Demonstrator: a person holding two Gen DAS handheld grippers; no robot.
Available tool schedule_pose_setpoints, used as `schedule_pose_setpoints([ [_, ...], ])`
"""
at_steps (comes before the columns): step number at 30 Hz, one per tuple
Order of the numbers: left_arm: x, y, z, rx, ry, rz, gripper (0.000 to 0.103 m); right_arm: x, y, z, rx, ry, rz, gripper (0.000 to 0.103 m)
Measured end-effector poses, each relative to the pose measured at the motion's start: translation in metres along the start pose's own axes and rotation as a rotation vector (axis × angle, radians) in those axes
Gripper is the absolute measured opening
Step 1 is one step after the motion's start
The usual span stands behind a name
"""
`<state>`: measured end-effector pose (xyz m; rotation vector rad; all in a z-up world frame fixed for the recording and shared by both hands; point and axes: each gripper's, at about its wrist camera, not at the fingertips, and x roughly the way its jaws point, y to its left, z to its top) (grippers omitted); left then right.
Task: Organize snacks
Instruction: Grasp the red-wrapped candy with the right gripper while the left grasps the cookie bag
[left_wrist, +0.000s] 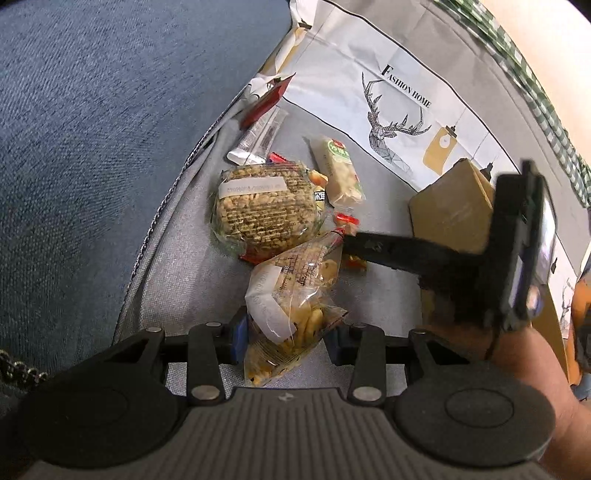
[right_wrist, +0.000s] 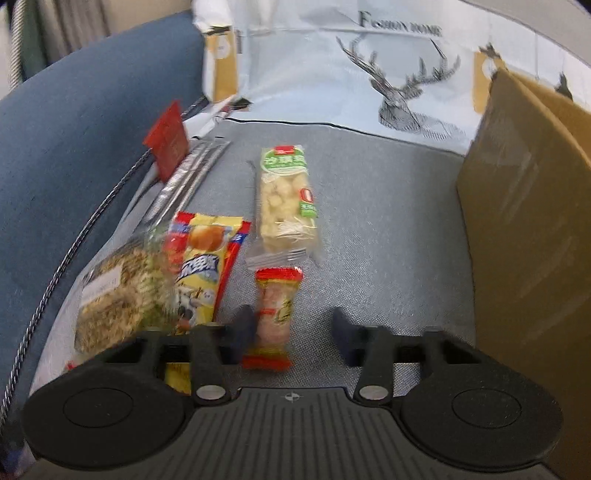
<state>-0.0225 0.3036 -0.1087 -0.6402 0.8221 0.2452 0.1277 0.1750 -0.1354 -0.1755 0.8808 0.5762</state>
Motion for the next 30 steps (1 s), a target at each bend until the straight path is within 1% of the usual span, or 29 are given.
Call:
schedule_pose_setpoints([
  [2,0.000,-0.001,0.000,0.005,0.000,0.002,0.045,-0.008,-0.003,-0.005,-0.011,-0.004,0.005,0.018],
  [5,0.000,-0.001,0.000,0.005,0.001,0.000,0.045,-0.029,-0.007,-0.011,-0.027,-0.017,0.022,0.018],
  [11,-0.001,-0.002,0.000,0.001,0.009,-0.014,0.045,-0.095,-0.004,-0.031,-0.109,-0.061,0.078,0.018],
  [15,-0.003,-0.001,0.001,0.002,0.026,-0.032,0.045,-0.144,-0.002,-0.056,-0.138,-0.090,0.141,0.018],
  [18,-0.002,0.002,0.001,-0.012,0.051,-0.058,0.045,-0.164,-0.004,-0.080,-0.125,-0.094,0.173,0.018],
  [20,-0.001,0.005,0.002,-0.036,0.070,-0.077,0.045,-0.166,-0.007,-0.099,-0.108,-0.105,0.172,0.018],
  [22,0.000,0.006,0.001,-0.044,0.085,-0.085,0.045,-0.155,-0.011,-0.114,-0.052,-0.065,0.157,0.018],
  [24,0.000,0.004,0.000,-0.041,0.090,-0.078,0.046,-0.146,-0.013,-0.118,-0.014,-0.035,0.169,0.018],
  [28,0.004,0.000,-0.001,-0.024,0.111,-0.066,0.046,-0.132,-0.009,-0.127,-0.065,-0.024,0.149,0.018],
  [30,0.007,0.000,-0.001,-0.023,0.126,-0.069,0.046,-0.126,-0.010,-0.130,-0.076,-0.010,0.122,0.018],
])
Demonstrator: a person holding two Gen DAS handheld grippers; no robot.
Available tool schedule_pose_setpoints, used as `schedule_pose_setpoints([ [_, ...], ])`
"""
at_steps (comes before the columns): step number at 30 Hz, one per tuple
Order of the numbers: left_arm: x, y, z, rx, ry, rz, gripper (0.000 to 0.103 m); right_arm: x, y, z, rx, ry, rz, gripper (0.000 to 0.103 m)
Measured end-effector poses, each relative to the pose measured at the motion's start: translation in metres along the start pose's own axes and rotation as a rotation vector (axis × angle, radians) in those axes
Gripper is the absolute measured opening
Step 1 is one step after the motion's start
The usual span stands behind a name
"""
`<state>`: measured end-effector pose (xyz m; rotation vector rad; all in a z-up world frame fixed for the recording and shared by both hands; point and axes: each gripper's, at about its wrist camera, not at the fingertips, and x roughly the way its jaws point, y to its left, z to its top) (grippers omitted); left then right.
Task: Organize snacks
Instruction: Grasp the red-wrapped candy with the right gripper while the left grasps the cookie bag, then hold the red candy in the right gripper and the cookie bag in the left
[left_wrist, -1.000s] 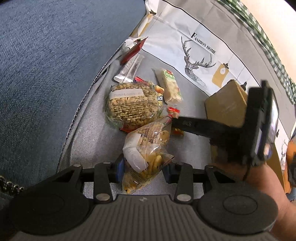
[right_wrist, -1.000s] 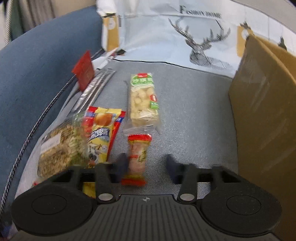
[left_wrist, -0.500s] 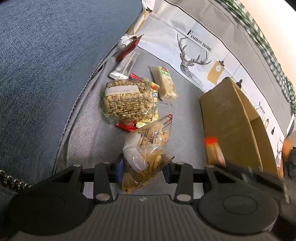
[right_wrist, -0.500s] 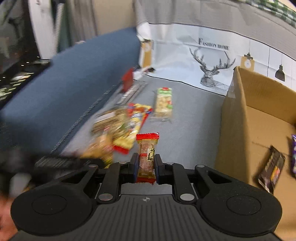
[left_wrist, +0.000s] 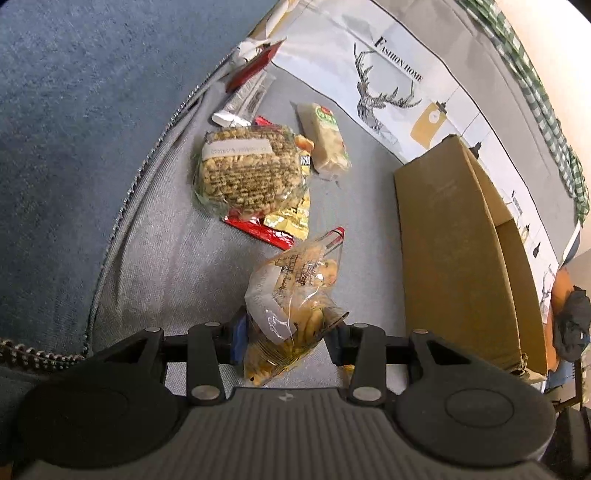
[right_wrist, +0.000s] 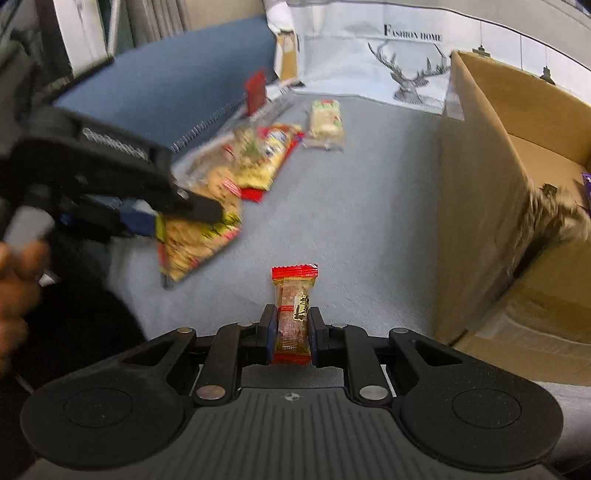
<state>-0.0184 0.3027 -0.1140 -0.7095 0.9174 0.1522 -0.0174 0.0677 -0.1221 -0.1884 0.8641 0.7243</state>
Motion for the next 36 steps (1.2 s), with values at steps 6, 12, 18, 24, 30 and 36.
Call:
schedule_pose_setpoints([
  [6,0.011,-0.004,0.000,0.019,0.047,0.006,0.050,0.012,-0.013,0.002,0.054,0.017,0.028,0.022],
  [12,0.016,-0.006,0.000,0.021,0.065,0.019,0.055,0.011,-0.015,0.002,0.058,0.016,0.057,0.031],
  [18,0.018,-0.007,0.000,0.019,0.070,0.018,0.060,0.011,-0.017,0.002,0.061,0.017,0.061,0.032],
  [24,0.017,-0.004,0.000,0.012,0.067,0.011,0.065,0.009,-0.017,0.003,0.064,0.013,0.054,0.039],
  [30,0.017,-0.006,-0.001,0.023,0.068,0.016,0.066,0.010,-0.020,0.002,0.075,0.013,0.047,0.041],
  [36,0.018,-0.011,-0.002,0.055,0.068,0.031,0.068,0.011,-0.017,0.002,0.058,0.014,0.042,0.041],
])
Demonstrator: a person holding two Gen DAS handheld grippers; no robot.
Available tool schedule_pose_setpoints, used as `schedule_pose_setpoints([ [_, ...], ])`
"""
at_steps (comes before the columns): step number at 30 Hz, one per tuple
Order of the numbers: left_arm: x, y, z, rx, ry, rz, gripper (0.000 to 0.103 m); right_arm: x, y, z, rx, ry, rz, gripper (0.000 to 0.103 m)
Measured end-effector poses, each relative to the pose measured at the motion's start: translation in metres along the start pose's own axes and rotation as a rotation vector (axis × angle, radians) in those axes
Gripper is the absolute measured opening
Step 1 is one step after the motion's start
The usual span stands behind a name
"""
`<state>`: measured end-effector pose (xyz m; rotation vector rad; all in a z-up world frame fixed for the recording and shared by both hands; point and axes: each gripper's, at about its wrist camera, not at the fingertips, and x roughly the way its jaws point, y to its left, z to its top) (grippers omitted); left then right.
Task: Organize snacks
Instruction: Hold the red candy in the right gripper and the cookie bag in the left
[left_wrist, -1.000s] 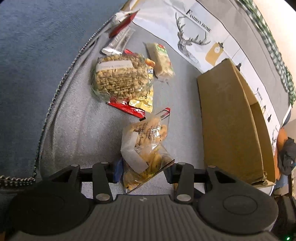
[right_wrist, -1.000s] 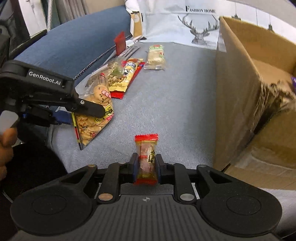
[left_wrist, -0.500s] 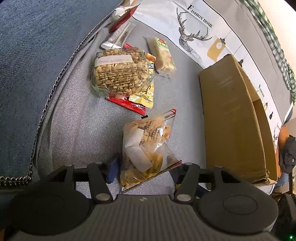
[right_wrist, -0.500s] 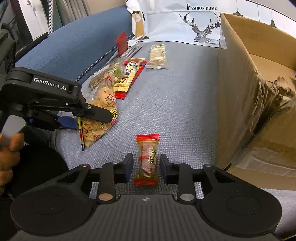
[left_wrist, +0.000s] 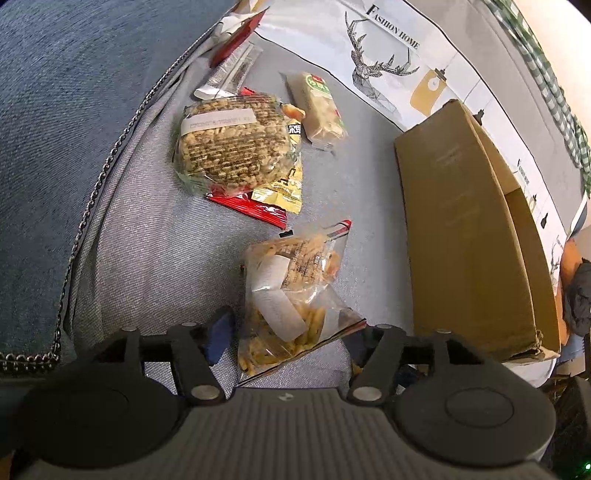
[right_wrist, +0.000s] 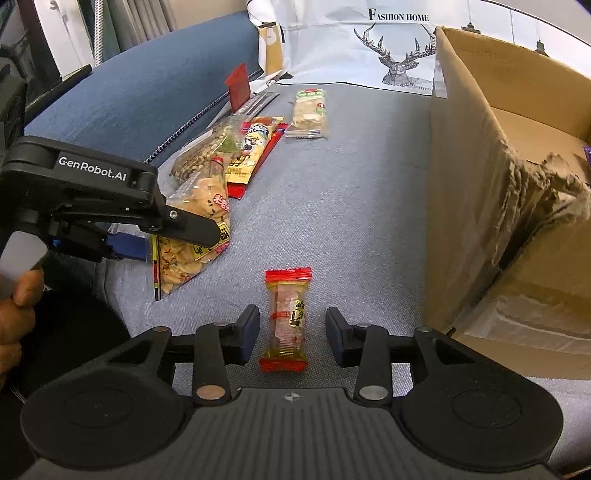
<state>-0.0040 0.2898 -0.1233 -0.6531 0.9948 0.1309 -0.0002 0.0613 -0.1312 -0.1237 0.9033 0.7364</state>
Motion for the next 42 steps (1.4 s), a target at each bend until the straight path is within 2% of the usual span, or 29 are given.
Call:
schedule_pose_setpoints([
  [9,0.000,0.001,0.000,0.001,0.001,-0.002,0.069,0.000,0.003,0.000,-0.021,0.001,-0.011,0.041],
  [14,0.000,-0.003,0.000,0.017,-0.002,0.015,0.068,0.000,0.005,0.000,-0.039,-0.007,-0.014,0.022],
  [22,0.000,-0.006,0.000,0.033,-0.006,0.032,0.067,-0.003,0.004,0.002,-0.040,-0.024,-0.017,0.019],
  [27,0.000,-0.006,0.000,0.042,-0.009,0.041,0.052,-0.006,0.004,0.002,-0.038,-0.037,-0.020,0.017],
  [30,0.000,-0.008,0.000,0.053,-0.012,0.044,0.047,-0.006,0.004,0.002,-0.040,-0.039,-0.022,0.017],
  [33,-0.002,-0.010,-0.001,0.062,-0.023,0.043,0.045,-0.006,0.004,0.003,-0.045,-0.047,-0.026,0.015],
  [37,-0.005,-0.011,-0.002,0.072,-0.039,0.037,0.045,-0.010,0.005,0.004,-0.047,-0.074,-0.034,0.005],
  [42,-0.008,-0.013,-0.004,0.084,-0.051,0.034,0.045,-0.010,0.003,0.005,-0.046,-0.066,-0.028,0.005],
])
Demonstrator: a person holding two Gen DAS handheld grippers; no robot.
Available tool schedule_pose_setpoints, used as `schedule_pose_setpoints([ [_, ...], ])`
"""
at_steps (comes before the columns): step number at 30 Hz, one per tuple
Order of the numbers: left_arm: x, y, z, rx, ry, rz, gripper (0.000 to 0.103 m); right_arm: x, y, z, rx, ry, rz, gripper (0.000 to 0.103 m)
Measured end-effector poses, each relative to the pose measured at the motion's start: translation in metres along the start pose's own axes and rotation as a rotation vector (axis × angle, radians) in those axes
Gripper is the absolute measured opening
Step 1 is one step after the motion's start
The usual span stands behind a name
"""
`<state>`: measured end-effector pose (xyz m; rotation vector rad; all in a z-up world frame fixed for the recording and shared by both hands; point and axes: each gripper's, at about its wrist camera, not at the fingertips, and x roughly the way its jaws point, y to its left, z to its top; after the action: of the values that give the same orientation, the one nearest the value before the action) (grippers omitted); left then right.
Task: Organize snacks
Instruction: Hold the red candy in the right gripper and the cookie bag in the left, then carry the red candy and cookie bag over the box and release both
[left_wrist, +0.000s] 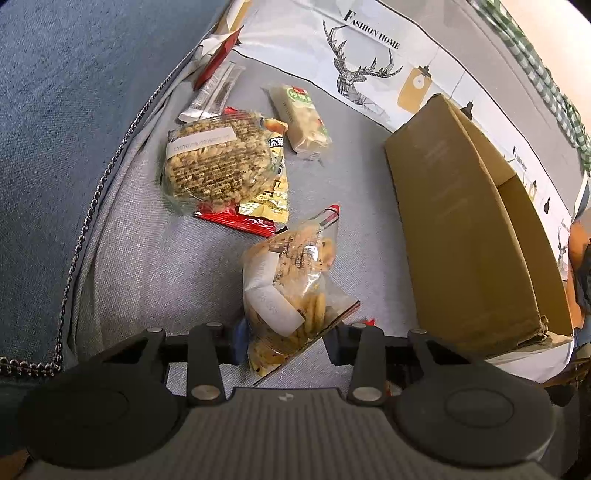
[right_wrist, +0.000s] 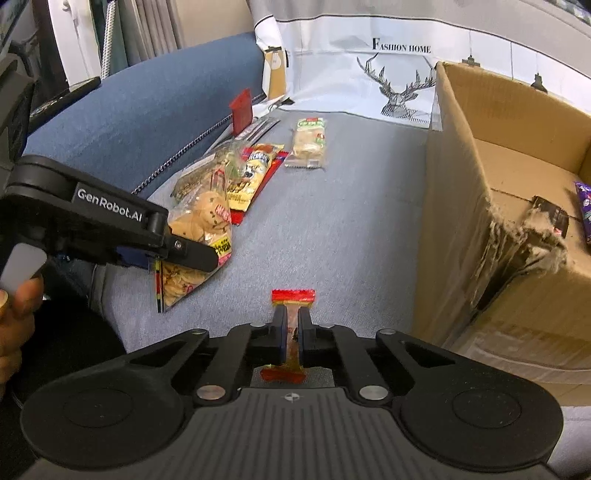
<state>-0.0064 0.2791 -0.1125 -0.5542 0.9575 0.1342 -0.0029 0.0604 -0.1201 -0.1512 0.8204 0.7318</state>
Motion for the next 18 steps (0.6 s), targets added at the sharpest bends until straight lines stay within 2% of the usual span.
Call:
schedule_pose_setpoints([
  [3,0.000,0.000,0.000,0.001,0.002,0.004,0.045,0.002,0.000,-0.001,0.004,0.017,-0.003,0.015],
  [5,0.000,-0.001,-0.001,0.004,0.004,0.006,0.045,0.004,0.000,-0.001,0.004,0.024,0.001,0.038],
  [7,0.001,-0.001,0.000,0.007,0.006,0.007,0.045,0.008,0.000,-0.003,-0.001,0.038,-0.007,0.043],
  [10,0.001,-0.001,0.000,0.007,0.007,0.007,0.045,0.014,0.002,-0.006,-0.027,0.050,-0.022,0.043],
  [12,0.001,-0.001,0.000,0.010,0.005,0.006,0.045,0.015,0.007,-0.007,-0.065,0.042,-0.038,0.031],
  [13,0.001,-0.001,0.000,0.012,0.003,0.006,0.045,0.015,0.008,-0.007,-0.080,0.038,-0.040,0.020],
  [18,-0.004,-0.003,-0.002,0.028,-0.036,0.001,0.045,0.007,0.007,-0.003,-0.071,-0.002,-0.043,0.018],
])
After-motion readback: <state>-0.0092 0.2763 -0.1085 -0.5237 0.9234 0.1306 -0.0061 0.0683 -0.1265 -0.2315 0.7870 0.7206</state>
